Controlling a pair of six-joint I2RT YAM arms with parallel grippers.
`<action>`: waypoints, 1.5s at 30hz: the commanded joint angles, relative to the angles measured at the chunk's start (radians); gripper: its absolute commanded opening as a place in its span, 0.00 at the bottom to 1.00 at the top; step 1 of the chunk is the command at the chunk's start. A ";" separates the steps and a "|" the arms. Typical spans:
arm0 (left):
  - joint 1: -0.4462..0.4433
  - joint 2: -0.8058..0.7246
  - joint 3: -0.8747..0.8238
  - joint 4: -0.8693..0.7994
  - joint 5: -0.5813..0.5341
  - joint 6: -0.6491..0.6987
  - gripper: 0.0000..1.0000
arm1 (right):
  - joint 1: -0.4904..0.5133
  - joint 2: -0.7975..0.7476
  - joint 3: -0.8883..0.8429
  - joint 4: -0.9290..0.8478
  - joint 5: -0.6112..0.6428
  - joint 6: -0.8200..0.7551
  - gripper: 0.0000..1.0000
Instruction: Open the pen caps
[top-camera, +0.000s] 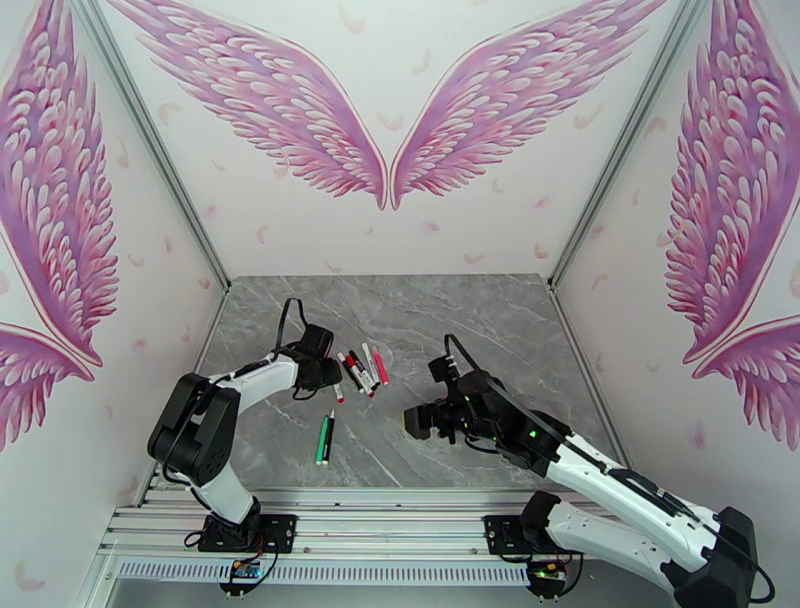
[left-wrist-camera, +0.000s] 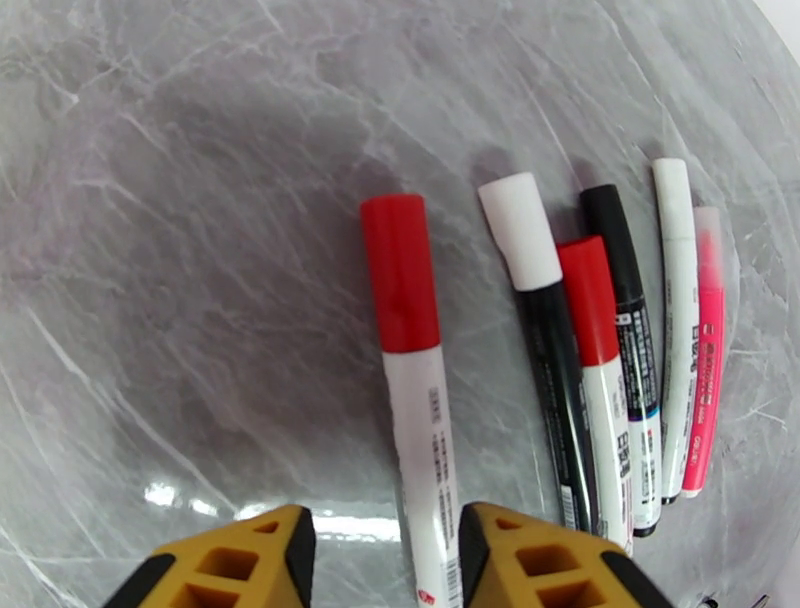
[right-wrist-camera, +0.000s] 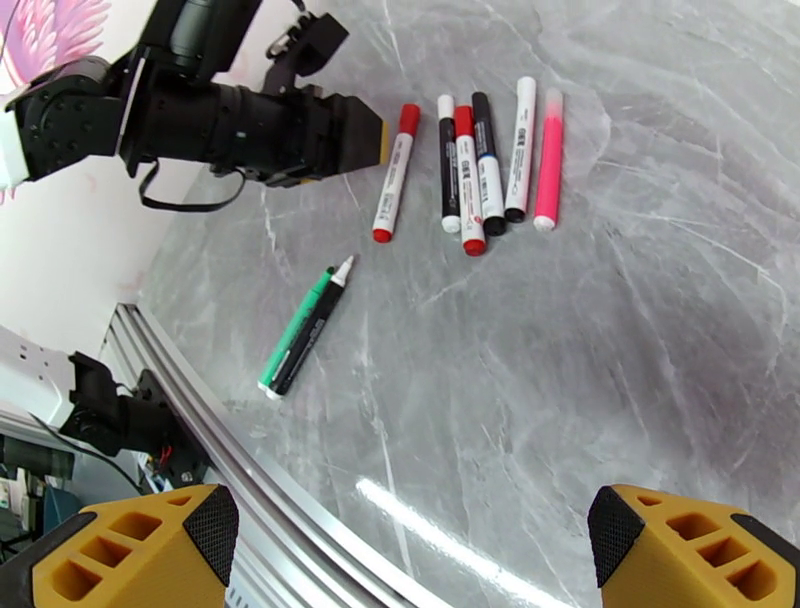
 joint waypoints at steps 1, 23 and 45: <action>0.003 0.018 0.036 0.025 0.009 -0.021 0.45 | 0.008 0.015 0.039 -0.010 -0.011 -0.031 0.99; -0.019 0.116 0.105 -0.016 0.004 -0.039 0.35 | 0.008 0.024 0.011 0.004 -0.025 -0.067 0.99; -0.016 0.186 0.156 -0.201 -0.153 0.072 0.29 | 0.007 0.072 -0.025 0.061 0.001 -0.038 0.99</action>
